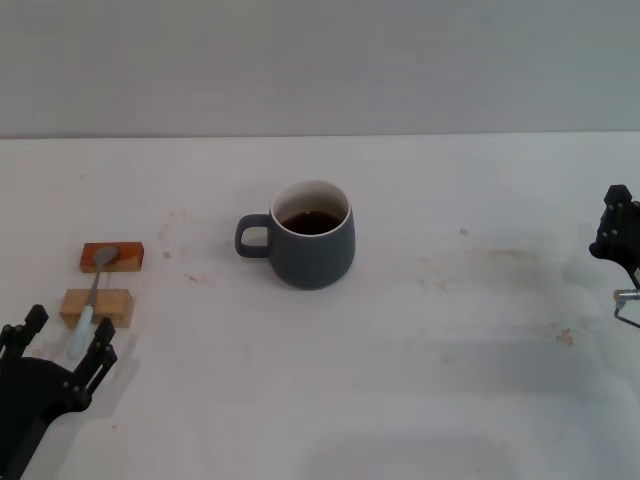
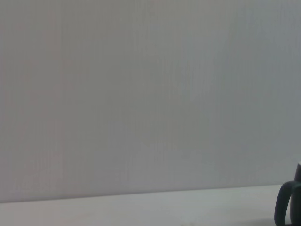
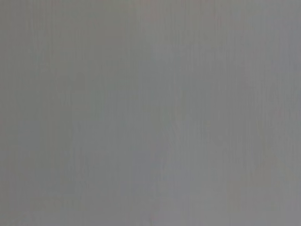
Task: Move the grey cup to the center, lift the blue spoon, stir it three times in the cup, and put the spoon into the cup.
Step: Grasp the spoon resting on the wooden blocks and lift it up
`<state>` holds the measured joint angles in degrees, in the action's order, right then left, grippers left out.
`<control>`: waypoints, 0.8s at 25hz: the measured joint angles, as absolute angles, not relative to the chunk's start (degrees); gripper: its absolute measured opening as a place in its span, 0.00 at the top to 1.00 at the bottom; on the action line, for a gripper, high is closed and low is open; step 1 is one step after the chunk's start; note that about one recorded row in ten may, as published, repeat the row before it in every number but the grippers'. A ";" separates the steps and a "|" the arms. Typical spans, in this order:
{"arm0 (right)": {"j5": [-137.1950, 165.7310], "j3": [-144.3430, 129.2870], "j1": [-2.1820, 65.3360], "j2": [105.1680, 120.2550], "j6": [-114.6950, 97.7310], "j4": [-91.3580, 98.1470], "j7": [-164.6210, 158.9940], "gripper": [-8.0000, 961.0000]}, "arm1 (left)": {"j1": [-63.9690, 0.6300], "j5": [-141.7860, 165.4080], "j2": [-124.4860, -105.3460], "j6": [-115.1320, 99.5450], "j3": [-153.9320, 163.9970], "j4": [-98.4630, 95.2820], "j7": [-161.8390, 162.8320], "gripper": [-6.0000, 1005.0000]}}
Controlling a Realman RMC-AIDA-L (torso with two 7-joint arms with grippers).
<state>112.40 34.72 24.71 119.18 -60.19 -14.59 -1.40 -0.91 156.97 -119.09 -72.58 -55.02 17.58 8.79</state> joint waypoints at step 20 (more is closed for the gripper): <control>112.41 34.71 24.43 119.17 -60.29 -14.32 -1.40 0.99 | -2.38 156.97 -119.09 -67.80 -55.38 17.12 8.79 0.20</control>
